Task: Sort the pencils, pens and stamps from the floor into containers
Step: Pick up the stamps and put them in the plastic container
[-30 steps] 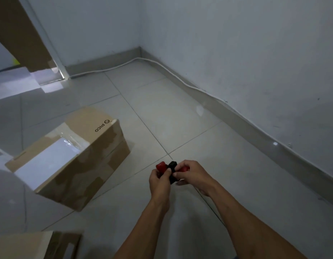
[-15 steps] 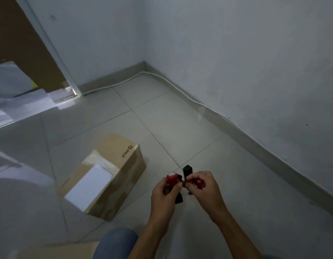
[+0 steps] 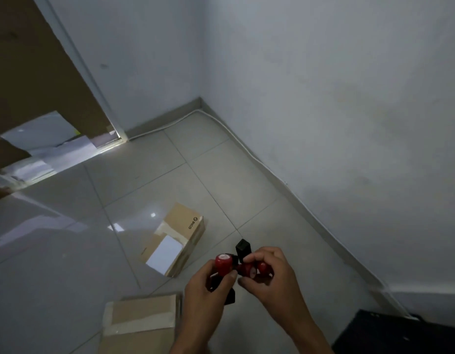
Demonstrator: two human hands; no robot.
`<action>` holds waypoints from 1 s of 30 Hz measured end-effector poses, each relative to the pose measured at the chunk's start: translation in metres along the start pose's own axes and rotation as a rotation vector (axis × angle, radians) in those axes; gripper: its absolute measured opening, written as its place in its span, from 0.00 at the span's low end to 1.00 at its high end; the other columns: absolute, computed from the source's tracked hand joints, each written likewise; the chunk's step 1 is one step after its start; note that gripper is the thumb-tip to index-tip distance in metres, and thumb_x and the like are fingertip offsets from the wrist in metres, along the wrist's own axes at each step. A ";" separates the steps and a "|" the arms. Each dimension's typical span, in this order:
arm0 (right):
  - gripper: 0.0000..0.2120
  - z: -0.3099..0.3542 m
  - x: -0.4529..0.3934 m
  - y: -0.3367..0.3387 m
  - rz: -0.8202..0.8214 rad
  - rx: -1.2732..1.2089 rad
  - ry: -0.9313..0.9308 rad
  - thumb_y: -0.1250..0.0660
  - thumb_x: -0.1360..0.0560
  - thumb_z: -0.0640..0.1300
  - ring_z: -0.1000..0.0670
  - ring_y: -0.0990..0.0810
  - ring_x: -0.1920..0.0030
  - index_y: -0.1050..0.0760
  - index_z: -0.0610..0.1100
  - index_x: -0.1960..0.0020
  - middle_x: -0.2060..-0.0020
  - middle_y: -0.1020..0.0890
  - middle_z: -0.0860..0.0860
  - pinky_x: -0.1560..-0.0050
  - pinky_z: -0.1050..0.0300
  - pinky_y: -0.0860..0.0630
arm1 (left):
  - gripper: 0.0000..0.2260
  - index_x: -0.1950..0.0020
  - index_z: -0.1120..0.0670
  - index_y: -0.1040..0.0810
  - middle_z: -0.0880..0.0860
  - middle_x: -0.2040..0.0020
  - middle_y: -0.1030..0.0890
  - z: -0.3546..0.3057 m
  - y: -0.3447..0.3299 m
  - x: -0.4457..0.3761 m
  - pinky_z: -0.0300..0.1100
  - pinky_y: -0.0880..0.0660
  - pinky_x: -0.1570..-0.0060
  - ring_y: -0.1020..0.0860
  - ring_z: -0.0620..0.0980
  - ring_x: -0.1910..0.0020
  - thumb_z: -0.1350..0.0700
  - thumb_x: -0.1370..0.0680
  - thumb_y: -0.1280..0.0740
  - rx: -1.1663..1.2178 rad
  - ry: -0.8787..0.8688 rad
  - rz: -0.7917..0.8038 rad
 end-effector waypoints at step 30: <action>0.17 0.067 0.334 0.377 -0.547 0.070 -0.007 0.18 0.34 0.42 0.62 0.22 0.45 0.16 0.55 0.49 0.44 0.26 0.55 0.48 0.67 0.21 | 0.10 0.47 0.48 0.14 0.47 0.54 0.13 -0.136 -0.299 0.314 0.30 0.23 0.54 0.16 0.42 0.52 0.63 0.22 0.27 -0.282 -0.263 0.593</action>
Point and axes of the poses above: each hand's wrist, its own x-axis away from the middle knuckle, its own y-axis out of the back of the hand, z = x × y, the point moved 4 cm from there along -x, towards the middle knuckle
